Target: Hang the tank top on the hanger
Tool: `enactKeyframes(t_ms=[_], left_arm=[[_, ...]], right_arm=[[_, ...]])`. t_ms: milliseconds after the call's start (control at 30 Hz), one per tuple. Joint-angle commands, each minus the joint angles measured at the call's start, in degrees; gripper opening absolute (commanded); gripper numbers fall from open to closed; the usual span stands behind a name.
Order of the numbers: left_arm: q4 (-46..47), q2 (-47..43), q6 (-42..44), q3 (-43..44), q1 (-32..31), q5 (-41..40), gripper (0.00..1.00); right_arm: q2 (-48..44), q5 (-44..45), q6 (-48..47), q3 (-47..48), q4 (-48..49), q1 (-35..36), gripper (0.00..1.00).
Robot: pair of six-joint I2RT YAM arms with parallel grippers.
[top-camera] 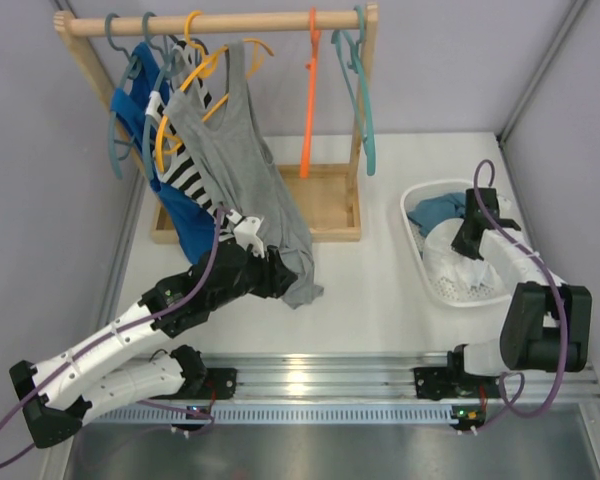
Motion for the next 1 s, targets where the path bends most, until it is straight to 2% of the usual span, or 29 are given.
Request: enactKeyframes(t_ms=[0,33,200,367,800,967], left_arm=[[1.9,-0.1,-0.8,-0.2,-0.3,0.6,0.5],[1.8,-0.2,-0.9,-0.3,-0.3,0.6,0.5],[1.6,-0.3,-0.8,0.2,-0.3,0.1,0.5],[1.6,0.0,-0.4,1.6,-0.3,0.1,0.5],[2.7,-0.7,0.8,2.2,-0.3,0.8,0.51],[4.8,-0.7,1.4,2.0,-0.3,2.0,0.51]], right_arm=[[-4.2,-1.3,0.0,2.6,-1.5,-0.8,0.04],[-5.9,-2.0,-0.1,3.6,-2.3,-0.8,0.0],[-15.1,-6.2,-1.9,11.4,-9.7,-0.8,0.0],[-20.9,-15.1,-1.1,21.9,-15.4,-0.6,0.0],[-23.1,-35.8,4.4,42.8,-18.7,0.4,0.0],[-24.5,-42.0,7.6,43.5,-17.0,1.2,0.0]])
